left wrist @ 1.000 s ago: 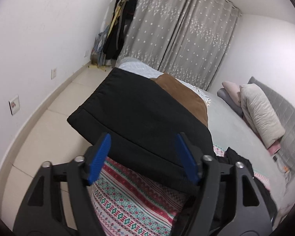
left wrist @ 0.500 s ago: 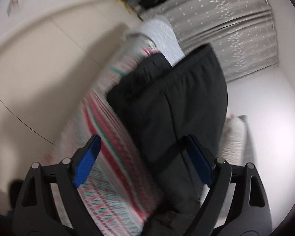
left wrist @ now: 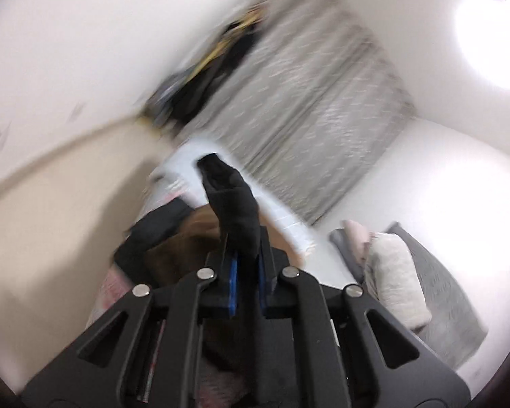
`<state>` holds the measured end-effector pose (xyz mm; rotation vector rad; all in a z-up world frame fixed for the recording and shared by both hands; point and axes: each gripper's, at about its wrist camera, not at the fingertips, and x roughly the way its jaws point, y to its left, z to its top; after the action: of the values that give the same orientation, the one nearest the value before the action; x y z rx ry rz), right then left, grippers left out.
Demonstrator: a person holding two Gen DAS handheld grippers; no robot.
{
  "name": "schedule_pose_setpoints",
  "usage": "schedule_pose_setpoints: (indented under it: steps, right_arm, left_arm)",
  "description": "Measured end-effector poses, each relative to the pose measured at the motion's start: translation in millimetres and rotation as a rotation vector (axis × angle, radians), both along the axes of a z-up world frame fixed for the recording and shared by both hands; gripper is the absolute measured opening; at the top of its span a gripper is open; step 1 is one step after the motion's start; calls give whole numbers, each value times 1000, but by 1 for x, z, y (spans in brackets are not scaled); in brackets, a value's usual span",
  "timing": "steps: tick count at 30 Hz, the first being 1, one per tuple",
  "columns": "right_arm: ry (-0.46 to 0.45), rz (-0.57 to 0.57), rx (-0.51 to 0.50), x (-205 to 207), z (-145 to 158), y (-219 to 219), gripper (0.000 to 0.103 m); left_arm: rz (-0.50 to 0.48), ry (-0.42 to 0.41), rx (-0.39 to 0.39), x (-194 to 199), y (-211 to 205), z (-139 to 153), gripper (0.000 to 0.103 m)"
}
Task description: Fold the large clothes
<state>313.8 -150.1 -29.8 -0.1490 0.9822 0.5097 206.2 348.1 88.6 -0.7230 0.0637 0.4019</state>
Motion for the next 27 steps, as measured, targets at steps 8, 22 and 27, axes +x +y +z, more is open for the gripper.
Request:
schedule_pose_setpoints:
  steps: [8,22,27]
  right_arm:
    - [110,-268,207,53,-1,-101,85]
    - [227,-497,340,80,-27,-196,85]
    - [250,-454,336,83,-35,-189,85]
  left_arm:
    - [-336,-13,351,65,-197,71,11]
    - [-967,614,384,153,-398,-129,43]
    - [-931,587,277,144,-346,-117,57]
